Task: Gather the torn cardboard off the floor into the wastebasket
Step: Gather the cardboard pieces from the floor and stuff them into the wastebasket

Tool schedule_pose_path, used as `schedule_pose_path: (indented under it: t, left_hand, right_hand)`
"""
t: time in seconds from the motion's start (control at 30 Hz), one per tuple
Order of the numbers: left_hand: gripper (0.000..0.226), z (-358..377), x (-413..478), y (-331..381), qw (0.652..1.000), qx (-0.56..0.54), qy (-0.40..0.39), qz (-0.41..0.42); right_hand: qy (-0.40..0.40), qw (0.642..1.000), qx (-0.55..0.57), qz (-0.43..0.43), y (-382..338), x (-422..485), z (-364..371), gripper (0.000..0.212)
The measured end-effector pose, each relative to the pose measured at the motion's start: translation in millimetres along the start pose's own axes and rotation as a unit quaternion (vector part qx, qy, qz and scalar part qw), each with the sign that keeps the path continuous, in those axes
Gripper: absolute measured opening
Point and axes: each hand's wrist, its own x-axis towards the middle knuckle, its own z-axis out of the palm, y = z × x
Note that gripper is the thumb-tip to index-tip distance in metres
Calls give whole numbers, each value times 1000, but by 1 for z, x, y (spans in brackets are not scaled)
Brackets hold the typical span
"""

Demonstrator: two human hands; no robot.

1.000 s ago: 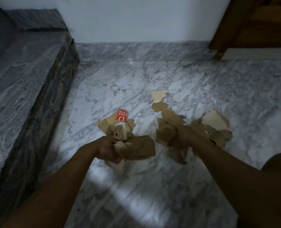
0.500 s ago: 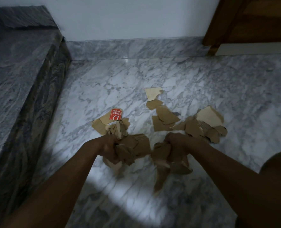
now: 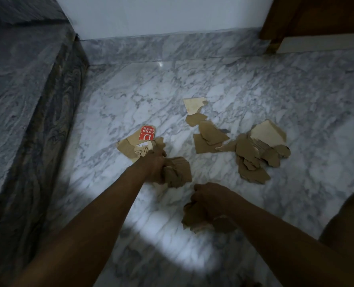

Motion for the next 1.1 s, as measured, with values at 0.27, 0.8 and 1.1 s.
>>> schedule_pose_path:
  t: [0.27, 0.8, 1.1]
  left_hand:
    - [62, 8, -17, 13, 995, -41, 88, -12]
    - [63, 30, -105, -87, 913, -373, 88, -139]
    - [42, -2, -65, -108, 862, -469, 108, -157]
  right_hand:
    - [-51, 988, 100, 109, 43, -10, -32, 72]
    - [28, 967, 189, 170, -17, 62, -97, 91]
    - [95, 963, 198, 159, -13, 91, -50, 95]
